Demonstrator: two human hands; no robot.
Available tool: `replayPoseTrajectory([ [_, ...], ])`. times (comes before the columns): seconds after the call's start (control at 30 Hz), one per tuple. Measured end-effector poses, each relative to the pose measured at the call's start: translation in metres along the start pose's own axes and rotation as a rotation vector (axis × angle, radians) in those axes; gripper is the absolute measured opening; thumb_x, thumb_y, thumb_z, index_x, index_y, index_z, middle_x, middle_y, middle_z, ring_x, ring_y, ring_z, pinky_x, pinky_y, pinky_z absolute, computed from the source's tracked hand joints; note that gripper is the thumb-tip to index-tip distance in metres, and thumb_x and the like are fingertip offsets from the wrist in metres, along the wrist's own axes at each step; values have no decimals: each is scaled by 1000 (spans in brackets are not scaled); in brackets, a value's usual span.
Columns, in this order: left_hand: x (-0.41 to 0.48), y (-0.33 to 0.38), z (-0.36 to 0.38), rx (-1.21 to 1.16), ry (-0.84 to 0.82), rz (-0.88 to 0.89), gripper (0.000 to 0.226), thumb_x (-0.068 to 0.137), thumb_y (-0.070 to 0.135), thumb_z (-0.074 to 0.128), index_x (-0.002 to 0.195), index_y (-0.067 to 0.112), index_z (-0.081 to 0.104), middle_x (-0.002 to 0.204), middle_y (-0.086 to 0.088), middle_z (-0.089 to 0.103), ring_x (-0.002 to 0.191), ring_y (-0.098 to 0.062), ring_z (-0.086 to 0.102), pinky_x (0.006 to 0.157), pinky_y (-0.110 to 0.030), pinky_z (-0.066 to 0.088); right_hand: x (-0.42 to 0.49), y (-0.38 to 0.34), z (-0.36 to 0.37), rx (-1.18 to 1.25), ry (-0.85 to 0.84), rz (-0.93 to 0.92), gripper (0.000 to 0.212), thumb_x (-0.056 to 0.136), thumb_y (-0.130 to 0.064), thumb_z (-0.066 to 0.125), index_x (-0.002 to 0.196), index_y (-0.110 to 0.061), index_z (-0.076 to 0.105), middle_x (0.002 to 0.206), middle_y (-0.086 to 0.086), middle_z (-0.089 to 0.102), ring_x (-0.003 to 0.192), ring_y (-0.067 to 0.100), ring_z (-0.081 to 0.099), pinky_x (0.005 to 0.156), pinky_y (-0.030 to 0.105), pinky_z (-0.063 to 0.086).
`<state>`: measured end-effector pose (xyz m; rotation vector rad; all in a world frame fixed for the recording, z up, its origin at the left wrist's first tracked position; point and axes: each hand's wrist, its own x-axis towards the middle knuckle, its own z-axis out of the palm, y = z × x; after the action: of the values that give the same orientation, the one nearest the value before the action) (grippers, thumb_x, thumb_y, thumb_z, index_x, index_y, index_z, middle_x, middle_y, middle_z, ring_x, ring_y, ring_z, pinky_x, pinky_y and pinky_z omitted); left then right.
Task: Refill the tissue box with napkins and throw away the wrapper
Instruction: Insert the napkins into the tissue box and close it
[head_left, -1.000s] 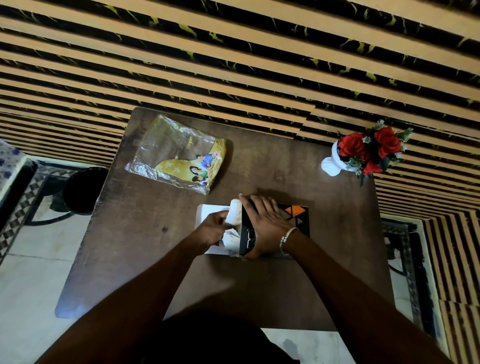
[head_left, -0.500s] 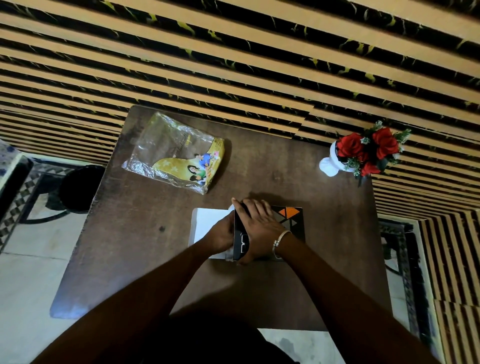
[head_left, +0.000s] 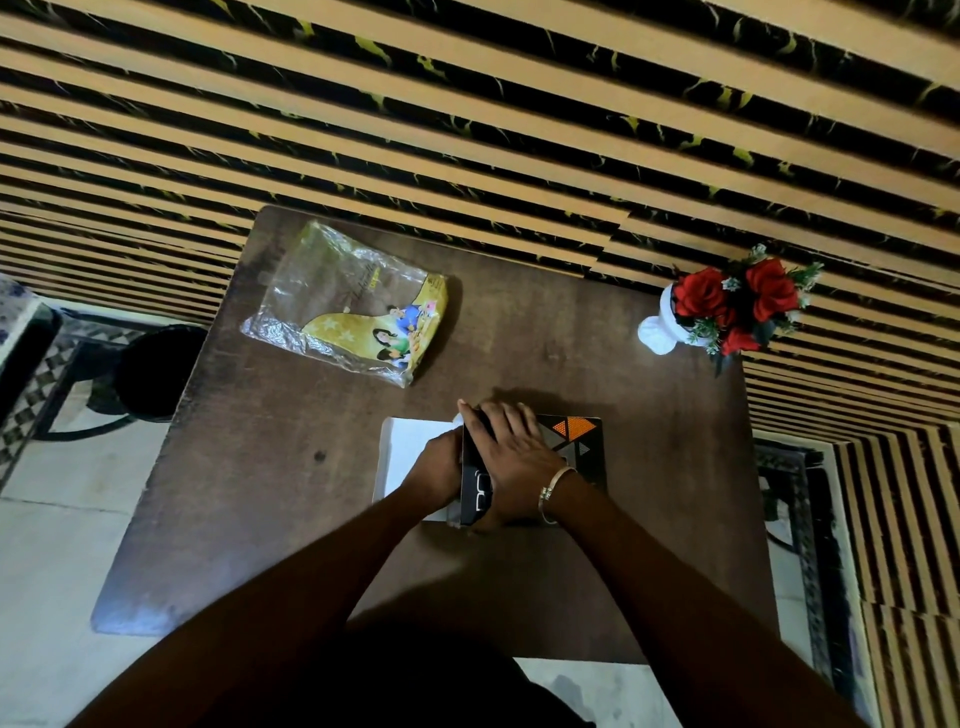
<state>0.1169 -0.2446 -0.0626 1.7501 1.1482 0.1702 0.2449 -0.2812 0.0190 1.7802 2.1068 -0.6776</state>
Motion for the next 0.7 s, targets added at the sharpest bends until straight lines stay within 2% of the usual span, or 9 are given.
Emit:
replayPoseTrajectory([
  [0.07, -2, -1, 4, 11, 3, 2, 27, 100, 10, 49, 123, -3, 58, 122, -18, 64, 117, -30, 58, 103, -34, 40, -1, 0, 1, -3, 9, -2, 151, 44, -76, 77, 153, -23, -13, 158, 14, 10, 146, 37, 11, 120, 58, 3],
  [0.13, -4, -4, 5, 68, 38, -7, 28, 98, 13, 53, 122, -1, 58, 122, -17, 63, 116, -32, 59, 100, -36, 41, 0, 0, 2, -8, 19, 0, 151, 42, -76, 77, 153, -23, -12, 158, 14, 11, 145, 38, 12, 120, 58, 4],
  [0.27, -12, -22, 7, 329, -40, -71, 70, 80, 23, 71, 141, 9, 39, 134, -10, 47, 109, -30, 61, 94, -42, 49, 1, 0, 3, -10, 21, 2, 152, 42, -75, 77, 152, -24, -14, 158, 15, 10, 146, 38, 11, 120, 58, 2],
  [0.37, -15, -25, 13, 431, -102, 25, 69, 82, 29, 67, 141, 9, 38, 137, -9, 47, 122, -28, 54, 107, -37, 39, 2, 0, 3, -6, 17, 4, 153, 42, -75, 78, 152, -24, -16, 159, 15, 8, 147, 39, 9, 120, 57, 0],
  [0.43, -17, -19, 15, 357, -111, 45, 62, 88, 18, 64, 142, 2, 39, 144, -17, 45, 131, -32, 47, 112, -39, 36, 3, 1, 3, -5, 7, 7, 153, 43, -75, 78, 151, -24, -18, 159, 15, 7, 147, 39, 8, 120, 56, -1],
  [0.53, -17, -18, 9, 455, -140, 42, 75, 86, 22, 67, 148, 2, 30, 151, -17, 37, 137, -32, 40, 113, -40, 36, 2, 1, 5, -8, 14, 4, 153, 43, -78, 76, 151, -24, -19, 160, 15, 7, 147, 39, 7, 120, 57, -1],
  [0.57, -20, -18, 2, 483, -108, 71, 78, 81, 24, 72, 146, 4, 35, 146, -14, 42, 131, -32, 44, 108, -42, 41, 2, 2, 6, -7, 13, -1, 153, 43, -79, 75, 151, -24, -20, 160, 16, 6, 147, 39, 7, 120, 58, -1],
  [0.63, -29, -22, -12, 473, -26, 239, 57, 73, 22, 74, 125, 6, 56, 122, -14, 57, 107, -31, 55, 92, -48, 53, 3, 2, 8, -22, 24, -15, 153, 43, -83, 72, 151, -23, -18, 160, 18, 9, 147, 40, 9, 119, 59, 1],
  [0.7, -40, -33, -19, 670, 6, 493, 38, 78, 26, 63, 113, 11, 66, 113, -12, 65, 102, -28, 61, 91, -45, 55, 4, 3, 9, -35, 27, -16, 153, 43, -84, 71, 152, -22, -17, 159, 19, 11, 147, 40, 11, 119, 60, 4],
])
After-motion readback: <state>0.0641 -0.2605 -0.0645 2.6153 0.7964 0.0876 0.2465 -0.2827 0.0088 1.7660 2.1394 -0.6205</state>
